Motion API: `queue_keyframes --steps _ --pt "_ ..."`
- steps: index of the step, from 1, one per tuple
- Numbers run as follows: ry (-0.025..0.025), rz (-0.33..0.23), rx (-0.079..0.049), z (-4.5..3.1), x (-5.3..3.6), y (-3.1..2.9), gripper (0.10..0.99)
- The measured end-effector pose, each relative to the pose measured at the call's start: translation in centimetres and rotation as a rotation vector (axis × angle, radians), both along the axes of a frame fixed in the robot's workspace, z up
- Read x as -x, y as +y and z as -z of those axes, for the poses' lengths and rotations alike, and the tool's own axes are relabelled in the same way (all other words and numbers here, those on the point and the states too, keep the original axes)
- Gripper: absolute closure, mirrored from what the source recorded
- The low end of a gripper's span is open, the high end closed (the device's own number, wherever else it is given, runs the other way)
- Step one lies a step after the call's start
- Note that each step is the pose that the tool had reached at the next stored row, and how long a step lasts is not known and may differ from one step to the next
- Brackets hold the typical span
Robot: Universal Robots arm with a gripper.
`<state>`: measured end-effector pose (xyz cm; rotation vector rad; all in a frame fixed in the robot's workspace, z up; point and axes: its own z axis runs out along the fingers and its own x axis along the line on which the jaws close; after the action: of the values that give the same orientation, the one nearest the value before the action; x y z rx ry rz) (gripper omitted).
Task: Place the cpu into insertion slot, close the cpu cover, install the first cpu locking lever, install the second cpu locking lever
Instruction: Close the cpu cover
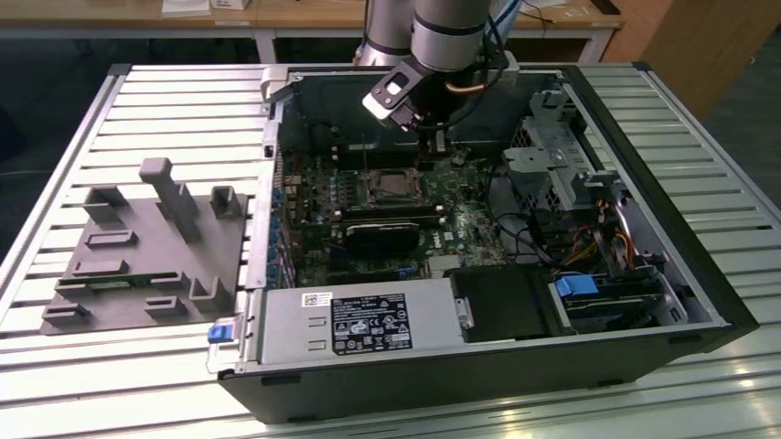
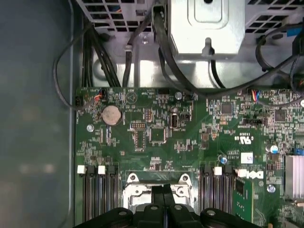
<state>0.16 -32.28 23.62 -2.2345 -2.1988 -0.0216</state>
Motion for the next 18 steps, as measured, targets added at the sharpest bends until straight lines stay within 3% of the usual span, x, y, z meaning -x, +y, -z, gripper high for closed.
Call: queue_keyframes --steps 5,8,9,10,11,18 --pt "-0.0001 0.000 0.000 0.00 0.52 0.00 0.980" --pt "-0.0047 0.000 0.000 0.05 0.88 0.00 0.980" --pt "-0.0071 0.000 0.000 0.10 1.04 0.01 0.980" --pt "-0.0208 0.000 0.000 0.26 1.74 0.00 0.980" --pt "-0.0255 0.000 0.000 0.39 2.72 0.00 0.980" --pt "-0.0254 0.000 0.000 0.55 3.70 -0.02 0.980"
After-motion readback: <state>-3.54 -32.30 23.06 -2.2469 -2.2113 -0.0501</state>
